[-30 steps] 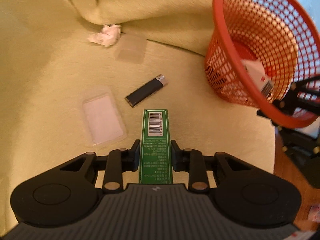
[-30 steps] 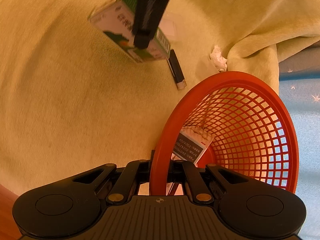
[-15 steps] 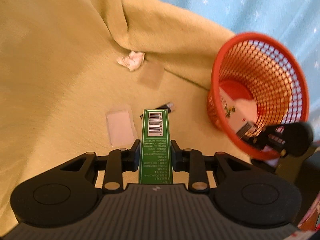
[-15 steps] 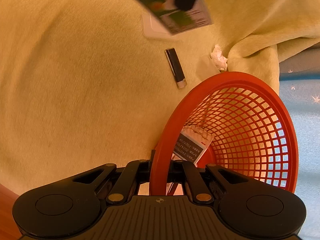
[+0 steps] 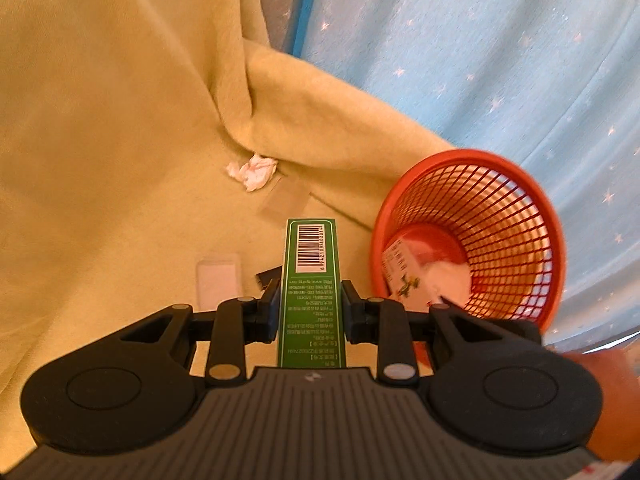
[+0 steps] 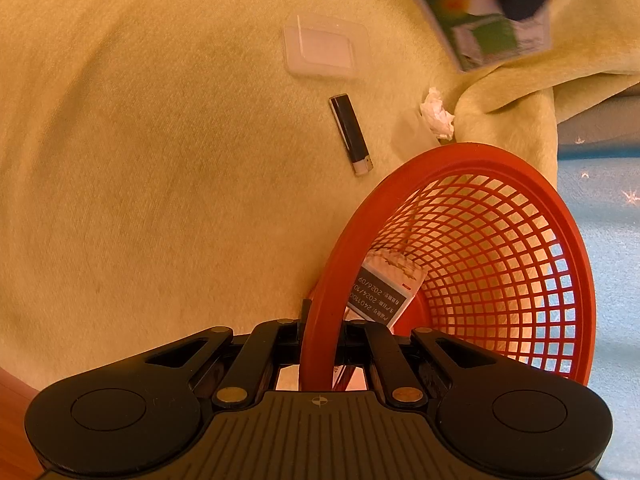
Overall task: Organize objects
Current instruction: 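Carry the green box into the wastebasket and open the left tool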
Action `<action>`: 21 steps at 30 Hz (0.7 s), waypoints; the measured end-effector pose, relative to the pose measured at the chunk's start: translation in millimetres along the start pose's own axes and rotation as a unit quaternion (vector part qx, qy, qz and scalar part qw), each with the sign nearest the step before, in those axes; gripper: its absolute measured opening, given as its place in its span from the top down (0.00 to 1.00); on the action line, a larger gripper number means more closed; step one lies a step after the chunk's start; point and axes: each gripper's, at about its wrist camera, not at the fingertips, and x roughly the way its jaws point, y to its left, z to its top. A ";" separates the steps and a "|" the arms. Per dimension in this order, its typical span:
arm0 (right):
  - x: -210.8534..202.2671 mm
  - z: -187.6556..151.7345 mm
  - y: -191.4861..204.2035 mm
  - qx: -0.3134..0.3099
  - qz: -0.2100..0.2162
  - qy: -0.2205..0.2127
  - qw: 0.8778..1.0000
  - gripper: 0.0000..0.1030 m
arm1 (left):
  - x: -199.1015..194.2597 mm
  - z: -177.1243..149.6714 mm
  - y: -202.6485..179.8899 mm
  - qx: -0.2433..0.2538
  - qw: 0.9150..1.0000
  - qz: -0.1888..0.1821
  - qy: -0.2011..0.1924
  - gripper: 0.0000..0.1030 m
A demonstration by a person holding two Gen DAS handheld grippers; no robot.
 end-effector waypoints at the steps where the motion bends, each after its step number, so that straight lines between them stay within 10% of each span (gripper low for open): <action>1: 0.0 0.0 -0.1 0.000 0.000 0.000 1.000 0.99 | -1.7 1.9 -1.6 -0.001 1.000 -0.003 -0.002 0.76; 21: -1.4 -0.9 2.1 -0.001 0.000 0.000 1.000 0.99 | -5.7 18.0 -47.9 0.014 0.998 -0.056 -0.007 0.76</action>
